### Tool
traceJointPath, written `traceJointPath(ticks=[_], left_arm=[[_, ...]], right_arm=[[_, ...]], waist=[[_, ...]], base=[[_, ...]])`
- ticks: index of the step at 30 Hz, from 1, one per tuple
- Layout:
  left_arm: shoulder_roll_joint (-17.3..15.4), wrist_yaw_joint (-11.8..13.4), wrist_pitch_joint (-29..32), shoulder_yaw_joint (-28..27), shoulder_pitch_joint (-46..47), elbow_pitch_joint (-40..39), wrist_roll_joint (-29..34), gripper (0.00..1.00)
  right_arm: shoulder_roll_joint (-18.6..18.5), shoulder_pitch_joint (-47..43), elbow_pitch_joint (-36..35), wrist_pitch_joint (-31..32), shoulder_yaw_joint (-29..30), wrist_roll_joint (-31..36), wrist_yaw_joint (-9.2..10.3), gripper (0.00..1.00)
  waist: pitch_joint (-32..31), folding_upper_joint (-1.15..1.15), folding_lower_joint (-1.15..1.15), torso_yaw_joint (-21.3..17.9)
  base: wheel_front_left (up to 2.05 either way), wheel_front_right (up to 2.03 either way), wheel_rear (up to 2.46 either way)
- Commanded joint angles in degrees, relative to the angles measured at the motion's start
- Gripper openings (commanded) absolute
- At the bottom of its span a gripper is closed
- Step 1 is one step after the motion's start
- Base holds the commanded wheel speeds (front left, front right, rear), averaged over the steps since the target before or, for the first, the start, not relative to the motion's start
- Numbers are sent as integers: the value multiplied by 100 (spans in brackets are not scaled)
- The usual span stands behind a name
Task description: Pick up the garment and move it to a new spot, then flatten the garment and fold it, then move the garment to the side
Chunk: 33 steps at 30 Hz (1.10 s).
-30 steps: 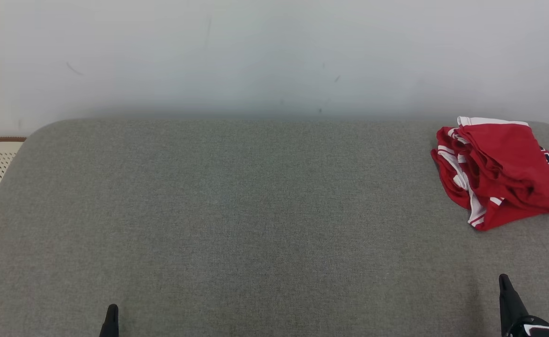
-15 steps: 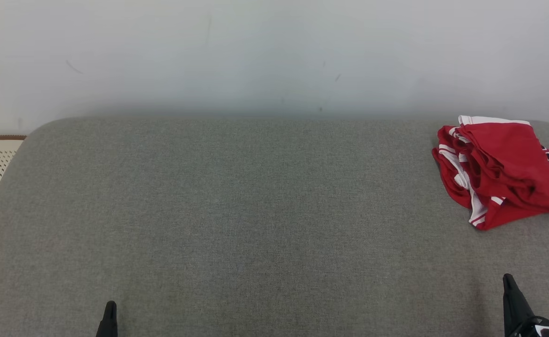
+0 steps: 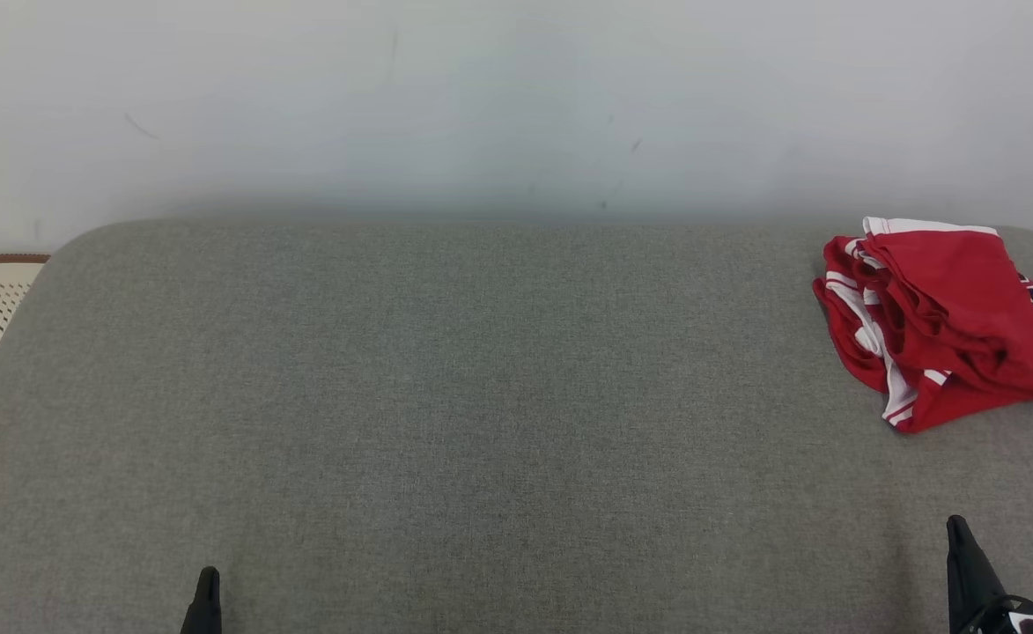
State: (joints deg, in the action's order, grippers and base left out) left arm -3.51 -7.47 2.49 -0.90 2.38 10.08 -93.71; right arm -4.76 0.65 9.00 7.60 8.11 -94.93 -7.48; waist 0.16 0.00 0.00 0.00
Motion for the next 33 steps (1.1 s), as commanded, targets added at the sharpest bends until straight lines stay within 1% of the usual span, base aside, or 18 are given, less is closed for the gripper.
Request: traceJointPath(ticks=[1, 33], left_arm=[[-18, -15, 23, -19, 10, 10, -7, 0], [17, -15, 55, -58, 12, 12, 39, 0]], right_arm=[[18, 41, 14, 25, 17, 41, -2, 0], [71, 56, 22, 88, 93, 94, -2, 0]], waist=[[0, 0, 0, 0], [-1, 0, 0, 0]], base=[[0, 0, 0], [0, 0, 0]])
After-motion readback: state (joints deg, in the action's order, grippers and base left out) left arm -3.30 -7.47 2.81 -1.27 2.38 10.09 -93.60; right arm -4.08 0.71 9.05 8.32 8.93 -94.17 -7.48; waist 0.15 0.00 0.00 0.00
